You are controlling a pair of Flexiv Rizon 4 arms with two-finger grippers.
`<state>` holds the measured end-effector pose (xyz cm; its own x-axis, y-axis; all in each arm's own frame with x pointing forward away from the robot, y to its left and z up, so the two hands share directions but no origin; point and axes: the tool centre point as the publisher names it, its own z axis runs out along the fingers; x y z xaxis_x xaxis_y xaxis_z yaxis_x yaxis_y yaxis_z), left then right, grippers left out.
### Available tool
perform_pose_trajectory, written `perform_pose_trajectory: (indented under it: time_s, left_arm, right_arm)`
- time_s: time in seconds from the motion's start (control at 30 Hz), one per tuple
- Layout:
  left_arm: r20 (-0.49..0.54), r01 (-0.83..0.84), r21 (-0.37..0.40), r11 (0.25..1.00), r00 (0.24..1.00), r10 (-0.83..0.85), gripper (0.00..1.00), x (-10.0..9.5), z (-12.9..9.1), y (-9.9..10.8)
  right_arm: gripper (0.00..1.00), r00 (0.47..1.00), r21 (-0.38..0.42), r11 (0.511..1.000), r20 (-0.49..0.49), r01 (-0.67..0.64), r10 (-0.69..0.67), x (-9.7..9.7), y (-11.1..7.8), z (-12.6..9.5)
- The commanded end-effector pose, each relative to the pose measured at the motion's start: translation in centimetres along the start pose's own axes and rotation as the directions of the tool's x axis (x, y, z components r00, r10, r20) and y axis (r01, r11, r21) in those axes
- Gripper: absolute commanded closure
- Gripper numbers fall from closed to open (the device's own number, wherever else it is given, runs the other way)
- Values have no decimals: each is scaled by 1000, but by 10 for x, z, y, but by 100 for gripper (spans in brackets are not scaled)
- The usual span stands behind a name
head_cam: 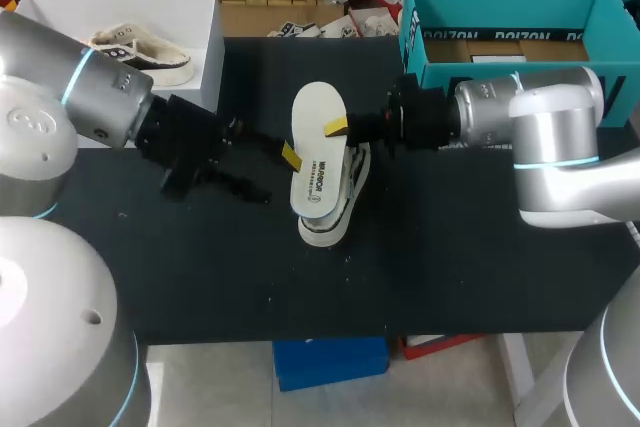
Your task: Take the shoe out of the shoebox, open the shoe tongue, remove and reinsert the insole, then place the shoe into the shoebox
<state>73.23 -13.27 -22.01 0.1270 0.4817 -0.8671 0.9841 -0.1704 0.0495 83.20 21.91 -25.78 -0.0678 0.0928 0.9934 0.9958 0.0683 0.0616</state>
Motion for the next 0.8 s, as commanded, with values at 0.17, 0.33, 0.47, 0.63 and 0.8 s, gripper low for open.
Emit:
perform_pose_trajectory:
  time_s: [0.17,0.33,0.47,0.63,0.8]
  left_arm:
    - [-905,-83,61,995,415,90,0,-25,-4,-1]
    - [-905,-83,61,995,415,90,0,-25,-4,-1]
    - [-905,-83,61,995,415,90,0,-25,-4,-1]
    - [-910,-94,65,993,404,98,0,-26,3,-1]
    - [-914,-113,41,993,397,83,0,-35,8,7]
  right_arm:
    - [100,1000,0,1000,3,-1,1,0,0,1]
    - [100,1000,0,1000,3,-1,1,0,0,1]
    - [100,1000,0,1000,3,-1,1,0,0,1]
    - [100,1000,0,1000,3,-1,1,0,0,1]
    - [100,1000,0,1000,3,-1,1,0,0,1]
